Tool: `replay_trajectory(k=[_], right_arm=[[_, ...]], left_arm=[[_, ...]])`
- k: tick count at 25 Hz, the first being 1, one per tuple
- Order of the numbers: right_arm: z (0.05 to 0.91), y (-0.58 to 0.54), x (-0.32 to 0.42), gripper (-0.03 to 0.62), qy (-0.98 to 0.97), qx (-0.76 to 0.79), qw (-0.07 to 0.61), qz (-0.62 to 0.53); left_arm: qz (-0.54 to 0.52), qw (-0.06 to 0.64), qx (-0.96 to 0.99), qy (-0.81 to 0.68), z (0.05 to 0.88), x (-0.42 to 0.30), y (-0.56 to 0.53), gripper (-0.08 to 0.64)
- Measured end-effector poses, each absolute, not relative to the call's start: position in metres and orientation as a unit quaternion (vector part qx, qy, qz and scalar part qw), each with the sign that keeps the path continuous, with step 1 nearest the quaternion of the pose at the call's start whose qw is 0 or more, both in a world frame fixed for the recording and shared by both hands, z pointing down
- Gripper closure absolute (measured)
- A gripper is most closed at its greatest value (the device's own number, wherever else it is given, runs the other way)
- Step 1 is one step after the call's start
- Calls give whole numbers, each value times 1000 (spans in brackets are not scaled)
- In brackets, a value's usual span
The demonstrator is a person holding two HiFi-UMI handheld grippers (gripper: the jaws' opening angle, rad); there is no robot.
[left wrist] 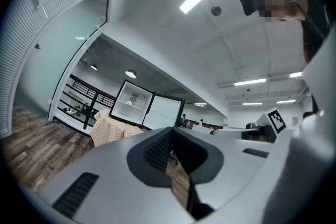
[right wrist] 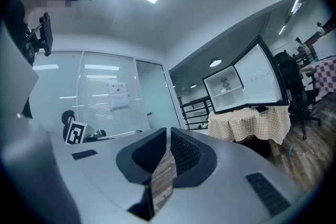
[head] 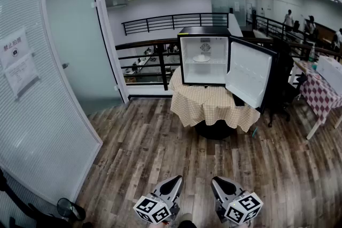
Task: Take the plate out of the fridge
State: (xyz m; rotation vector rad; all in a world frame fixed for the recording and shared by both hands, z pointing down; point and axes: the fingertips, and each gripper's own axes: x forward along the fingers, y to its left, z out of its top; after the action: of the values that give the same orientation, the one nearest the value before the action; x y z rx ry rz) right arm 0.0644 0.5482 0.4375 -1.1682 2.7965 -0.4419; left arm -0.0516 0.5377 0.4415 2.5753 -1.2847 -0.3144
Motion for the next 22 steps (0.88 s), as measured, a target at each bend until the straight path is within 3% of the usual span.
replay_trajectory(k=[22], right_arm=[[438,323,60,543,884,-455,8,-108]], left_arm=[[-79,99,931,-343,434,2,307,549]])
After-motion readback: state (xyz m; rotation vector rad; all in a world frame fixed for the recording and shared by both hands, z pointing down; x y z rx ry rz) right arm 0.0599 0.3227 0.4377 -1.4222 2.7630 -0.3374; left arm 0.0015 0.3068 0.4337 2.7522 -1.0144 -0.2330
